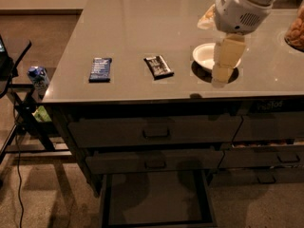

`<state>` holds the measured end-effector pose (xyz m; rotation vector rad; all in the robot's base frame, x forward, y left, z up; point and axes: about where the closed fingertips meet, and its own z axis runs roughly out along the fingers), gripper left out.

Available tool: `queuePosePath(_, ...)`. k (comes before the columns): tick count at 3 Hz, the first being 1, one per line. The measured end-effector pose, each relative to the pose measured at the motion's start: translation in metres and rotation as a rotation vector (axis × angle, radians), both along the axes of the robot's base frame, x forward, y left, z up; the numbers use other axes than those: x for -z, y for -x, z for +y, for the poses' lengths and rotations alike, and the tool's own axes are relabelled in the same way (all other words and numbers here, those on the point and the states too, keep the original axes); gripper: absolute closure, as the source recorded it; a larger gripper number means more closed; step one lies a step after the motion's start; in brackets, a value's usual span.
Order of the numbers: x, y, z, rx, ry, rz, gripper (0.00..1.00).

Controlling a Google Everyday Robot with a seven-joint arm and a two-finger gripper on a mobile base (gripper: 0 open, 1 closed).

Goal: Place rxbar chocolate into bottom drawer

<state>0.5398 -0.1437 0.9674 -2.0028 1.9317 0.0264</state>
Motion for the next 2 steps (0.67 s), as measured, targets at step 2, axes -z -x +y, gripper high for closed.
queuePosePath(2, 0.007, -0.022, 0.013, -0.047, -0.005, -0.002, 0.00)
